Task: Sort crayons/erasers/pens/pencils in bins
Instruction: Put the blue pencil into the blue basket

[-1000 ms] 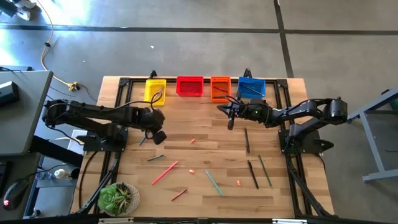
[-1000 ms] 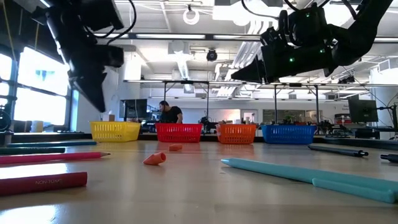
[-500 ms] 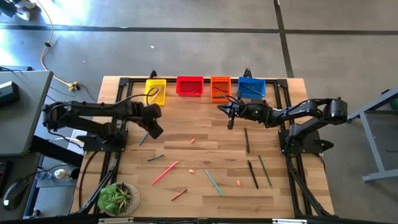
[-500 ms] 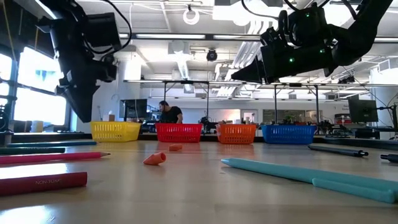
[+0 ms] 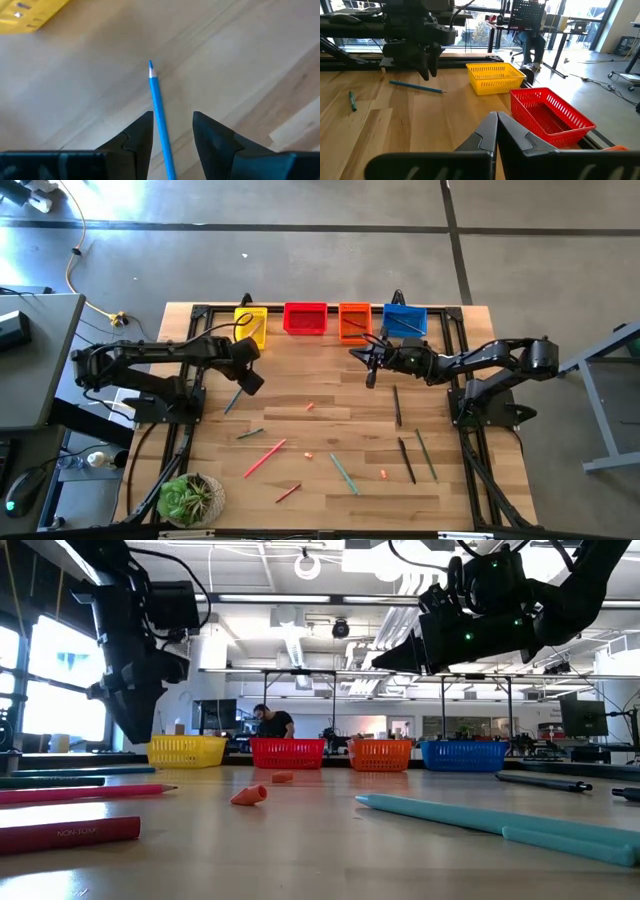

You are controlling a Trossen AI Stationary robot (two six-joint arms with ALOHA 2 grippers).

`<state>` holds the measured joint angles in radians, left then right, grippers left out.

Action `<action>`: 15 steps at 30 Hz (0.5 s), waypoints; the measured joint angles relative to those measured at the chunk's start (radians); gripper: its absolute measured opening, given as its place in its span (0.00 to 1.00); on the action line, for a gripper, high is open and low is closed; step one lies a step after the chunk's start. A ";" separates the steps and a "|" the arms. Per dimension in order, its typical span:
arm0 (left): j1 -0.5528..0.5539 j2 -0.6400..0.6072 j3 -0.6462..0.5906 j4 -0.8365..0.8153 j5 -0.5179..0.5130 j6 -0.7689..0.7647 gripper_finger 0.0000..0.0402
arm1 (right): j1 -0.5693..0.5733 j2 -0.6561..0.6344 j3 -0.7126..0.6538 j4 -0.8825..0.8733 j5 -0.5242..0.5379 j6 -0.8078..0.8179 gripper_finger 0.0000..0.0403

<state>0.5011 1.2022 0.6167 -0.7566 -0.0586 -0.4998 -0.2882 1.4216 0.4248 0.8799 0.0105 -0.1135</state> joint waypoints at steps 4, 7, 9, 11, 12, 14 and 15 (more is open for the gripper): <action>0.017 0.069 0.000 0.033 0.002 0.007 0.31 | 0.000 0.000 0.000 0.000 0.000 0.000 0.00; 0.025 0.120 0.000 0.053 0.005 0.022 0.31 | 0.000 0.000 0.000 0.000 0.000 0.000 0.00; 0.032 0.150 0.000 0.059 0.013 0.027 0.30 | 0.000 0.000 0.000 0.000 0.000 0.000 0.00; 0.037 0.175 0.000 0.065 0.014 0.044 0.29 | 0.000 0.000 0.000 0.000 0.000 0.000 0.00; 0.038 0.186 0.000 0.070 0.014 0.052 0.28 | 0.000 0.000 0.000 0.000 0.000 0.000 0.00; 0.037 0.205 0.000 0.085 0.018 0.066 0.26 | 0.000 0.000 0.000 0.000 0.000 0.000 0.00; 0.037 0.212 0.000 0.092 0.026 0.069 0.25 | 0.000 0.000 0.000 0.000 0.000 0.000 0.00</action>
<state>0.5385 1.4141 0.6167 -0.6649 -0.0321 -0.4310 -0.2882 1.4220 0.4248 0.8799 0.0105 -0.1135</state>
